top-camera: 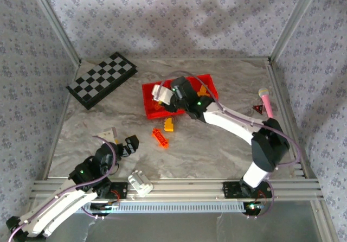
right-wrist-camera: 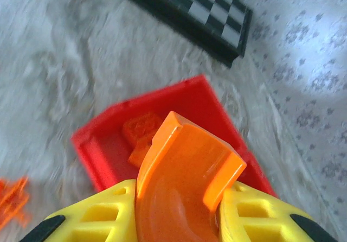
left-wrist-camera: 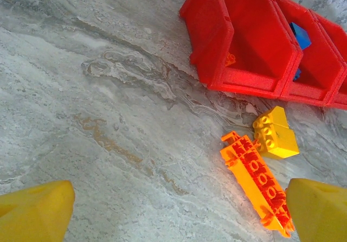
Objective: Sort the legos into containers by color
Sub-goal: Place the lego in the container.
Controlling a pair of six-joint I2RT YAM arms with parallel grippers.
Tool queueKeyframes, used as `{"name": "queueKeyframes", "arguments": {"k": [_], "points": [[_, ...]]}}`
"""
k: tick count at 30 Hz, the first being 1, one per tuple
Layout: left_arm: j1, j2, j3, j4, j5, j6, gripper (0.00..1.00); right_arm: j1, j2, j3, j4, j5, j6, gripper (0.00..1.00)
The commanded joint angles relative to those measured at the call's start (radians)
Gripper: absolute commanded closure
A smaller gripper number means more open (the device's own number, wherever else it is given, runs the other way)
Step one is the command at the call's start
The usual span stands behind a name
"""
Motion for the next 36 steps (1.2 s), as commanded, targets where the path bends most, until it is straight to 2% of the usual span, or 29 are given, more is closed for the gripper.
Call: {"name": "queueKeyframes", "arguments": {"k": [1,8,15,23,30,36], "points": [[0.004,0.000,0.012,0.009,0.008,0.013,0.00,-0.002,0.106,0.079,0.049,-0.033,0.158,0.74],[0.004,-0.008,0.018,-0.023,0.000,0.009,0.00,-0.003,0.281,0.220,0.109,0.021,0.402,0.75],[0.005,-0.034,0.018,-0.059,-0.002,0.011,0.00,-0.013,0.347,0.184,0.208,0.075,0.557,0.72],[0.005,-0.039,0.023,-0.067,-0.008,0.013,0.00,-0.025,0.371,0.172,0.210,0.098,0.619,0.53],[0.005,-0.038,0.024,-0.074,-0.003,0.002,0.00,-0.060,0.367,0.173,0.150,0.024,0.672,0.47],[0.004,-0.024,0.039,-0.065,0.004,0.003,0.00,-0.124,0.320,0.180,0.113,-0.142,0.822,0.42]]}}
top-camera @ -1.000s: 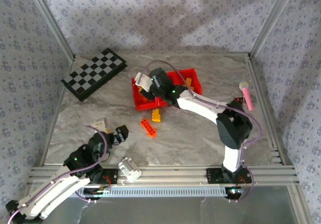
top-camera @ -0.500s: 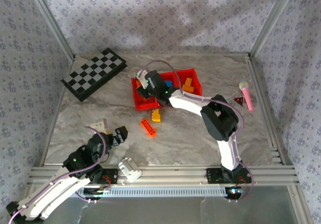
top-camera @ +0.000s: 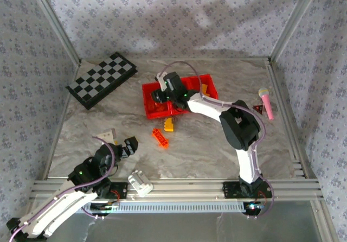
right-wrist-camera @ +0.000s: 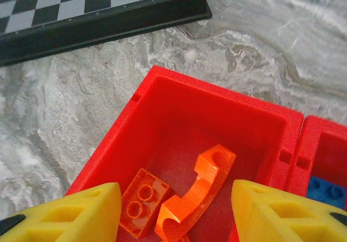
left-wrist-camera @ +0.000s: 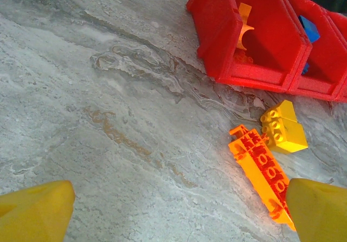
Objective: Sort the legos into containers by color
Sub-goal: Place the lego in the container, then pick up the lego from the center of the table.
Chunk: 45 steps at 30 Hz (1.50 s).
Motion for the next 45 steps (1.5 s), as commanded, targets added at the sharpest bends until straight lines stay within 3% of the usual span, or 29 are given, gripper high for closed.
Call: {"name": "queueKeyframes", "arguments": {"k": [1,6,13,18,19,21,27,28,30,32,34,38,45], "points": [[0.005,0.016,0.040,-0.006,0.006,0.005,0.00,-0.033,-0.052,-0.012,-0.013,-0.110,0.101,0.42],[0.005,0.081,0.039,0.037,0.029,0.002,0.00,-0.025,-0.196,-0.084,0.005,-0.098,0.024,0.40],[0.000,0.217,0.055,0.035,0.029,-0.060,0.01,-0.003,-0.450,-0.223,0.023,0.087,-0.147,0.35],[-0.042,0.335,0.075,0.041,0.026,-0.137,0.03,-0.047,-0.644,-0.380,0.057,0.136,-0.151,0.29],[-0.060,0.366,0.082,0.056,0.023,-0.150,0.03,-0.066,-0.681,-0.403,0.055,0.130,-0.133,0.25],[-0.102,0.427,0.101,0.086,0.004,-0.174,0.04,-0.123,-0.746,-0.443,0.047,0.073,-0.101,0.00],[-0.206,0.635,0.198,0.199,-0.049,-0.231,0.03,-0.376,-0.910,-0.553,0.026,-0.111,0.096,0.00],[-0.213,0.673,0.227,0.203,-0.048,-0.242,0.02,-0.440,-0.932,-0.585,0.058,-0.170,0.167,0.00],[-0.221,0.752,0.282,0.200,-0.040,-0.261,0.02,-0.542,-0.970,-0.640,0.038,-0.173,0.416,0.00],[-0.232,0.828,0.351,0.186,-0.031,-0.287,0.02,-0.668,-0.993,-0.699,0.115,-0.356,0.494,0.00],[-0.243,0.898,0.406,0.171,-0.023,-0.317,0.02,-0.728,-1.006,-0.703,0.079,-0.442,0.503,0.00],[-0.260,1.029,0.511,0.108,0.009,-0.380,0.02,-0.729,-1.081,-0.695,-0.121,-0.357,0.348,0.00],[-0.264,1.181,0.609,-0.001,-0.016,-0.472,0.07,-0.707,-1.164,-0.715,-0.226,-0.311,0.249,0.00]]}}
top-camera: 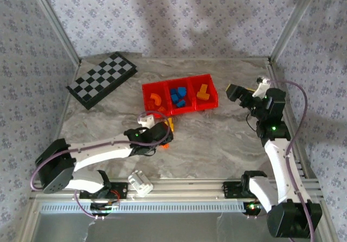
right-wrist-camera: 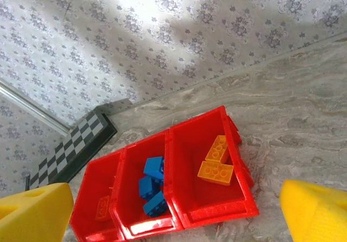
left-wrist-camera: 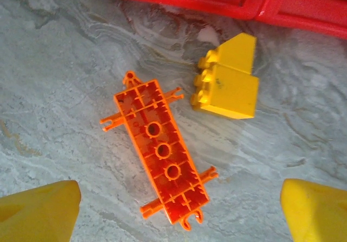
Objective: Sort the legos into containers by color
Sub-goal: Pick up the lego from the center of the table.
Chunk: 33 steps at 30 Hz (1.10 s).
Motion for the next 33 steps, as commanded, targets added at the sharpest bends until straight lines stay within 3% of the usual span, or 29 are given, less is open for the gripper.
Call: {"name": "queueKeyframes", "arguments": {"k": [1,13,20,33], "points": [[-0.002,0.043,0.042,-0.083,-0.014,-0.071,0.08,0.024,-0.009,-0.012,-0.090,0.016,-0.070,0.00],[0.050,0.138,0.059,-0.055,0.005,-0.129,0.16,0.077,-0.009,-0.009,-0.105,0.064,-0.088,0.00],[0.066,0.179,0.097,-0.054,0.025,-0.071,0.29,0.105,-0.014,0.001,-0.130,0.104,-0.103,0.00],[0.077,0.257,0.137,-0.060,0.066,-0.047,0.30,0.144,-0.011,0.012,-0.160,0.146,-0.119,0.00]]}}
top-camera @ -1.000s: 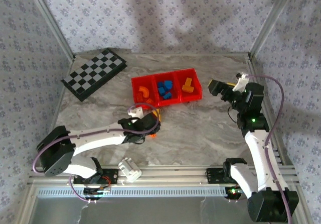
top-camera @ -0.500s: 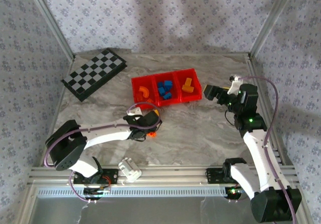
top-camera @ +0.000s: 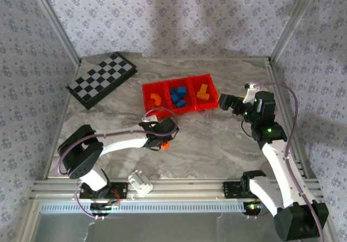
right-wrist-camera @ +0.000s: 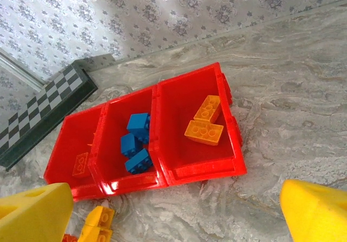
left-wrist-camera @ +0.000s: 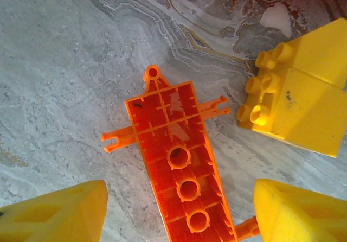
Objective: Sort the legos into containers by color
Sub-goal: Pick up the lego from the center of the table.
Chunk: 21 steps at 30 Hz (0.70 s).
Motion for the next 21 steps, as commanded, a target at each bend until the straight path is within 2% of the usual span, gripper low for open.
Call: {"name": "queueKeyframes", "arguments": {"k": [1,4,11,21], "points": [[0.011,0.022,0.031,-0.012,0.014,0.012,0.30,0.011,-0.007,0.022,-0.028,0.026,-0.021,0.00],[0.020,0.038,0.046,-0.016,0.023,0.033,0.35,0.014,-0.007,0.022,-0.032,0.032,-0.024,0.00],[0.033,0.103,0.108,-0.058,0.049,0.068,0.38,0.024,0.004,0.025,-0.036,0.036,-0.024,0.01],[0.061,0.137,0.093,-0.050,0.087,0.071,0.46,0.028,0.006,0.026,-0.042,0.048,-0.032,0.01]]}}
